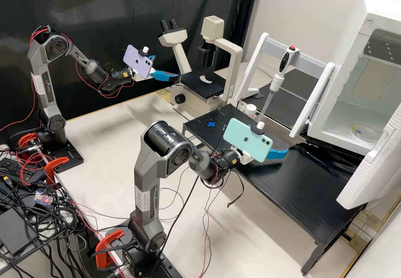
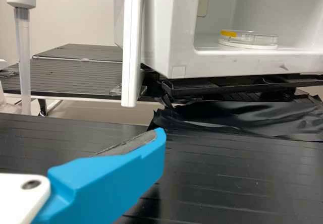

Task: Move the petri dish to the microscope

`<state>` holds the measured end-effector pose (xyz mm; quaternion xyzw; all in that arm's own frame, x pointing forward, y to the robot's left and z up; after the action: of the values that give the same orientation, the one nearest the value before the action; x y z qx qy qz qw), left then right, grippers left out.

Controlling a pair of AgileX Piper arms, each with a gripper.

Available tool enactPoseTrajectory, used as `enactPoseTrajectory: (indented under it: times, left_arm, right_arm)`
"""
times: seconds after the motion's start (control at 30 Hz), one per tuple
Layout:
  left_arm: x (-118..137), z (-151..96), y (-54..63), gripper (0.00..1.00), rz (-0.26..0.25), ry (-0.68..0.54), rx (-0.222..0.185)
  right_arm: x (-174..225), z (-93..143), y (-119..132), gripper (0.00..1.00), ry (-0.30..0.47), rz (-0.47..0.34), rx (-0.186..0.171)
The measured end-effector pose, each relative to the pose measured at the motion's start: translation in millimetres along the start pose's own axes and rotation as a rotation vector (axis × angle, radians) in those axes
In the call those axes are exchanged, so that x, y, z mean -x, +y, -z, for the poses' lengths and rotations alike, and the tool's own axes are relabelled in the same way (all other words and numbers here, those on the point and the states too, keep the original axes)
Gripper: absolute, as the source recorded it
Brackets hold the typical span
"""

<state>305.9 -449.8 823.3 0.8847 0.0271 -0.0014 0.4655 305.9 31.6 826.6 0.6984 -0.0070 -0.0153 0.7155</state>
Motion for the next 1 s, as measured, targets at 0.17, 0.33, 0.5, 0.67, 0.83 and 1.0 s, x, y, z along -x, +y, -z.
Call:
enactPoseTrajectory:
  times: [0.17, 0.33, 0.5, 0.67, 0.83, 1.0]
  left_arm:
    - [0.0, 0.0, 0.0, 1.00, 0.000, 0.000, 0.000]
    - [0.0, 0.0, 0.0, 1.00, 0.000, 0.000, 0.000]
    - [0.0, 0.0, 0.0, 1.00, 0.000, 0.000, 0.000]
    - [0.0, 0.0, 0.0, 1.00, 0.000, 0.000, 0.000]
    - [0.0, 0.0, 0.0, 1.00, 0.000, 0.000, 0.000]
    - [0.0, 0.0, 0.0, 1.00, 0.000, 0.000, 0.000]
  right_arm:
    - [0.0, 0.0, 0.0, 1.00, 0.000, 0.000, 0.000]
    - [0.0, 0.0, 0.0, 1.00, 0.000, 0.000, 0.000]
    - [0.6, -8.2, 7.0, 1.00, -0.025, -0.021, 0.000]
    - [2.1, -21.4, 19.0, 1.00, -0.052, -0.046, -0.046]
    - [3.5, -38.0, 39.0, 1.00, -0.082, -0.095, -0.086]
    - [-7.3, -50.3, 65.4, 1.00, -0.099, -0.179, -0.110]
